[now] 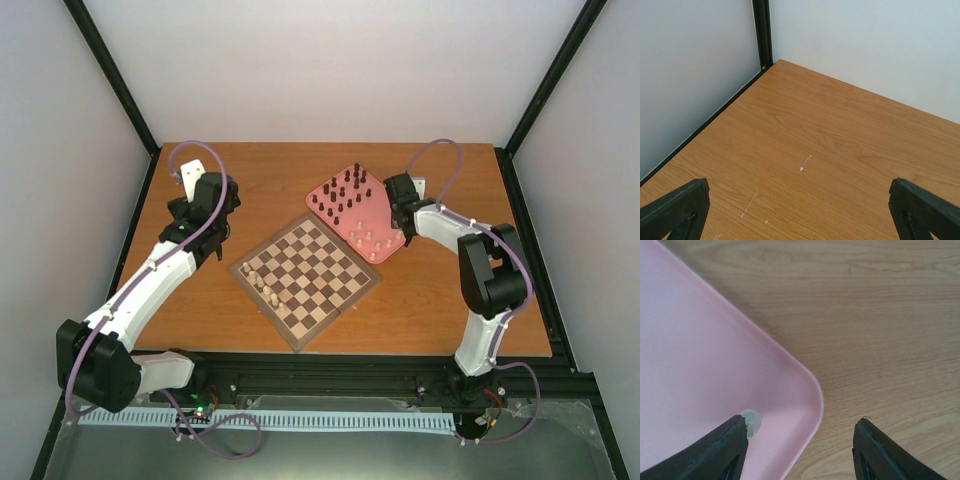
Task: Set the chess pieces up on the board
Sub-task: Pick up the chess piece from the storage box.
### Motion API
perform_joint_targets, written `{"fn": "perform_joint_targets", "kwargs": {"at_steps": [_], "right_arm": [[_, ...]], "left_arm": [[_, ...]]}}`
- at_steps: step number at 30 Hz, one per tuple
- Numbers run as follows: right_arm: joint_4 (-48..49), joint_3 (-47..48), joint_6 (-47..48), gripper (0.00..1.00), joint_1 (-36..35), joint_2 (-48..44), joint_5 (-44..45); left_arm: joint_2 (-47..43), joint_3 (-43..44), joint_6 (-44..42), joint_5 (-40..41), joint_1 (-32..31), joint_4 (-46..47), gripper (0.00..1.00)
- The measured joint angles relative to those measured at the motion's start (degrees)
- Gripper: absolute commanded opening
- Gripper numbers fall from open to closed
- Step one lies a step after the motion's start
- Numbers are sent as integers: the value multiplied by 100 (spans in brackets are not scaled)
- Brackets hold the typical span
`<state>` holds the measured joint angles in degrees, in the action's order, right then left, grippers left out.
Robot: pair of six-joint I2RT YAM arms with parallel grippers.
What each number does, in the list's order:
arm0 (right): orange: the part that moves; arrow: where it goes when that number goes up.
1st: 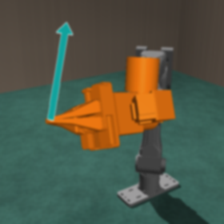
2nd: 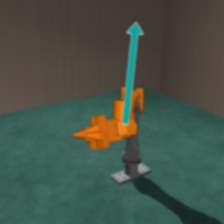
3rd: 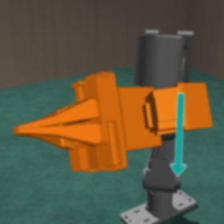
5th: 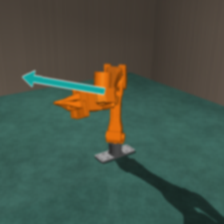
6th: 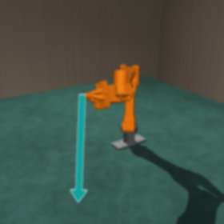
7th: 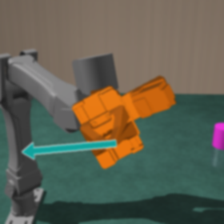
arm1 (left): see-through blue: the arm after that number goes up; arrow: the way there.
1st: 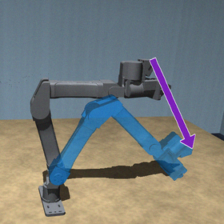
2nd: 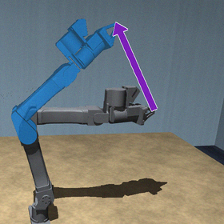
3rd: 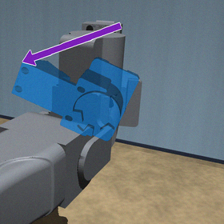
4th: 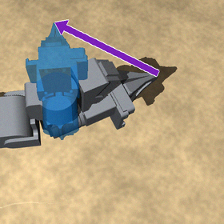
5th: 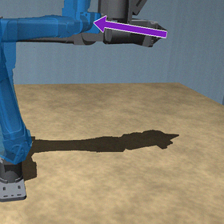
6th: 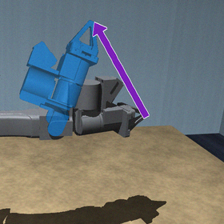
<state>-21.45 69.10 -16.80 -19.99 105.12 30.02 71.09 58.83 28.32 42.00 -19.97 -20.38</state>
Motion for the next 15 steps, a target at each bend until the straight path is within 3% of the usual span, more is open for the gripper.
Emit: {"fn": "perform_joint_targets", "kwargs": {"at_steps": [11,15], "right_arm": [[92,118,50,53,42,435,-533],[177,188,107,45,52,494,-699]], "left_arm": [[59,7,0,28,0,0,100],[92,7,0,35,0,0,100]]}}
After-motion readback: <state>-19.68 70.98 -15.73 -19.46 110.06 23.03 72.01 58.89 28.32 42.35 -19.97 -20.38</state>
